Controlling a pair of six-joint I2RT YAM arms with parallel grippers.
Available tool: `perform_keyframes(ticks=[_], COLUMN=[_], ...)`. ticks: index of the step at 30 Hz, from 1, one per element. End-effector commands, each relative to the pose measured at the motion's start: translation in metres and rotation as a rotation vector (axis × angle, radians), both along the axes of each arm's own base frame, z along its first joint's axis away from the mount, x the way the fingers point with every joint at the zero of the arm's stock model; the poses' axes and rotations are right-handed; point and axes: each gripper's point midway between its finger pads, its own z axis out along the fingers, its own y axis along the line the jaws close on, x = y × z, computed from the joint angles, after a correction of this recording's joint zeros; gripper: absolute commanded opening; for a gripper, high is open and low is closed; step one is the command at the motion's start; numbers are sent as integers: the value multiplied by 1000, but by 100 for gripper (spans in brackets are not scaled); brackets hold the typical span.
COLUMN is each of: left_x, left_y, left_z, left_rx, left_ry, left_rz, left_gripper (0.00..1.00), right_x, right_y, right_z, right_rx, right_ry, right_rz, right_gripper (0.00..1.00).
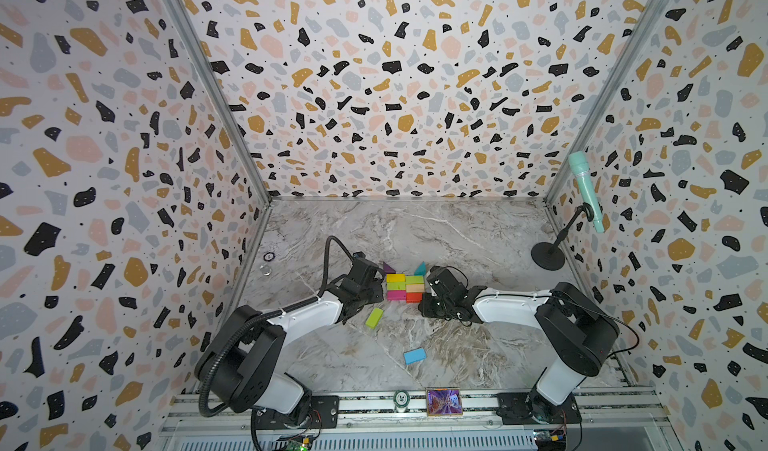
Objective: Assemble a carrot with building blocks
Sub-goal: Adjust the building block at the center of the board.
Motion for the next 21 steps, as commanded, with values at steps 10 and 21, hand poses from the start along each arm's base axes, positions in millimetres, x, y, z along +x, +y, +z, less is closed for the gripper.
perform_keyframes(ticks=[10, 21], left_x=[2, 2], left_y=[-2, -4], left_z=[-7, -9], left_rx=[-7, -17], left_ry=[13, 19], left_rz=[1, 0], left_gripper=[4, 4], right_x=[7, 9], right_y=[3, 1], right_z=[-5, -8], right_rx=[10, 11], right_ry=[28, 31], right_rz=[-21, -30], right_gripper=[21, 21])
